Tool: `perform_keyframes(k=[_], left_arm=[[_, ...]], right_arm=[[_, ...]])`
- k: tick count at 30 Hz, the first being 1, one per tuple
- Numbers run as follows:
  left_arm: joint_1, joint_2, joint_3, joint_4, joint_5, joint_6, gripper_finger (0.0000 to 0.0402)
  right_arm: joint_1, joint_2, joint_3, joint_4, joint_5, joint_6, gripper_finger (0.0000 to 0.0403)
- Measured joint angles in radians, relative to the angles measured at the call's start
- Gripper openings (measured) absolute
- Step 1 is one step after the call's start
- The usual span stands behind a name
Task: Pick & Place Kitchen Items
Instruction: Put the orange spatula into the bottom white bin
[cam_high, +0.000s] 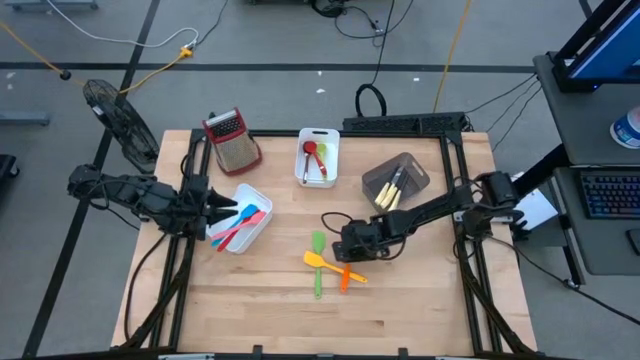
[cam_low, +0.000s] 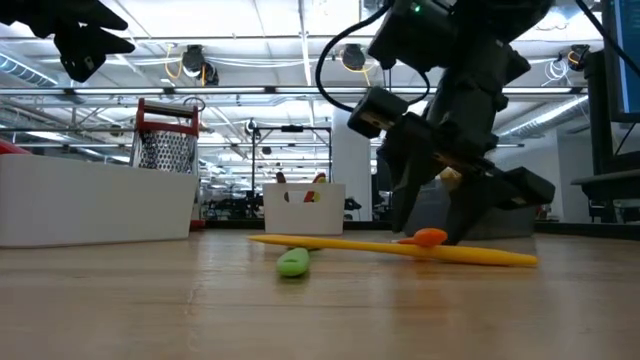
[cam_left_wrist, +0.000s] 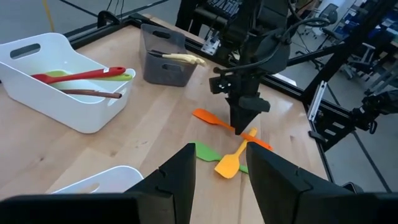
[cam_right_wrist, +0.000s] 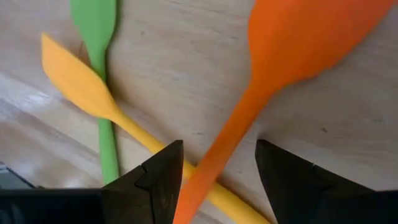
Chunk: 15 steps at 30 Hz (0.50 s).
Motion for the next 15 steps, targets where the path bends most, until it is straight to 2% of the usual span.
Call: perform_keyframes(k=[6,10,15], left_arm=[[0.0,0.0,0.0,-0.003,0.016,0.0,0.0147],[0.0,0.0,0.0,-0.002,0.02,-0.001,0.0147],[0.0,0.0,0.0,-0.001,0.02,-0.001,0.0147]], right_arm=[[0.0,0.026,0.002,0.022,0.01,0.013,0.0196],[-0.004,0.027,0.001,0.01,0.064,0.017,0.0194],[-0.015,0.029,0.001,-0.034,0.112,0.043,0.0158]])
